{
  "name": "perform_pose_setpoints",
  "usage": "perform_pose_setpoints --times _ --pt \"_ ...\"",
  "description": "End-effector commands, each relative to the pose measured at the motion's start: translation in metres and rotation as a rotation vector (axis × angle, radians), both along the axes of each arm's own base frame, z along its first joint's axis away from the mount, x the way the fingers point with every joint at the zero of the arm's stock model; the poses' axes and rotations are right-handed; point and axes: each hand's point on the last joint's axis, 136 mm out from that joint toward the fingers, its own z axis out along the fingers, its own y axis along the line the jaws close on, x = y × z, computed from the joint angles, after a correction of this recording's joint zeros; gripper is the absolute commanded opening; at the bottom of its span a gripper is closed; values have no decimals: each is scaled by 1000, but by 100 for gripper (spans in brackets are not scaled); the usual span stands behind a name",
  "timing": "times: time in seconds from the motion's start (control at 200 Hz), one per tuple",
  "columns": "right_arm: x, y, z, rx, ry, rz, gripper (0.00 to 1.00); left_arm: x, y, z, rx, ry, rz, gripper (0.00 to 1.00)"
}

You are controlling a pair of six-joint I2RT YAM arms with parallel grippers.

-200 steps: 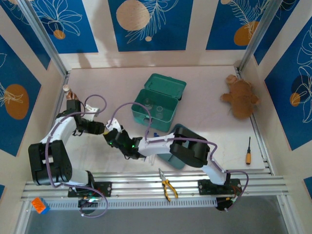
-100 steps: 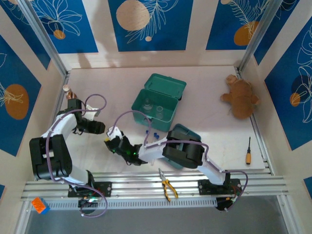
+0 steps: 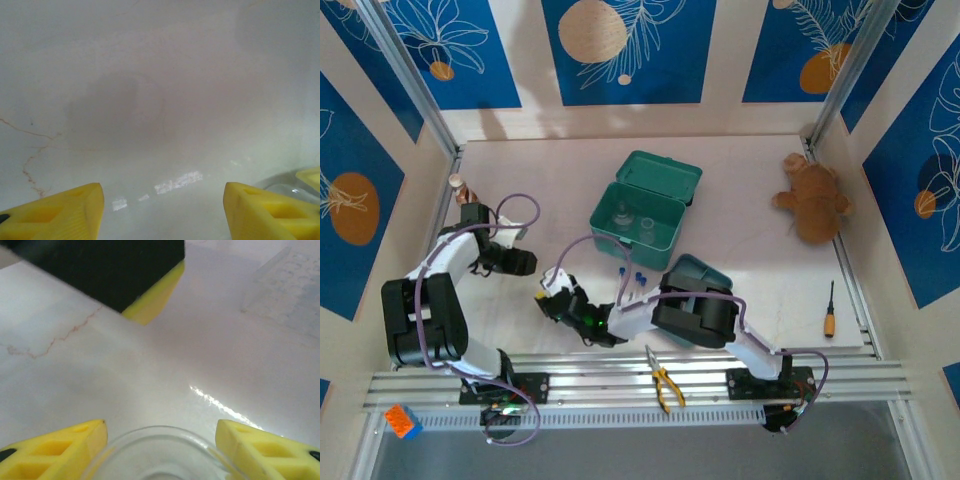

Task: Organize the chemistry lab equipment

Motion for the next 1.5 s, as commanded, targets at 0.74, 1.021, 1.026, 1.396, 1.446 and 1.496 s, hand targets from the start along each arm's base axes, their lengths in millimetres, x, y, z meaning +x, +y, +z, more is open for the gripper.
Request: perform_pose_setpoints --times 0.74,1.021,1.026,1.396,1.446,1.496 --pt "-27 -32 78 42 -92 -14 81 -15 -1 36 56 -93 -44 65" --pt "-39 -70 114 -23 -9 -68 81 -40 -5 55 95 -138 -130 65" --pt "-39 -70 114 -24 -4 -65 81 -40 -5 55 95 -139 -131 66" --pt "-51 -90 126 -314 365 176 76 -40 10 57 162 -154 -26 67" --pt "-52 -87 123 -398 374 197 76 -38 11 56 166 -154 -15 68" --pt "-53 -82 119 -458 371 211 76 -35 14 55 174 -154 -6 68"
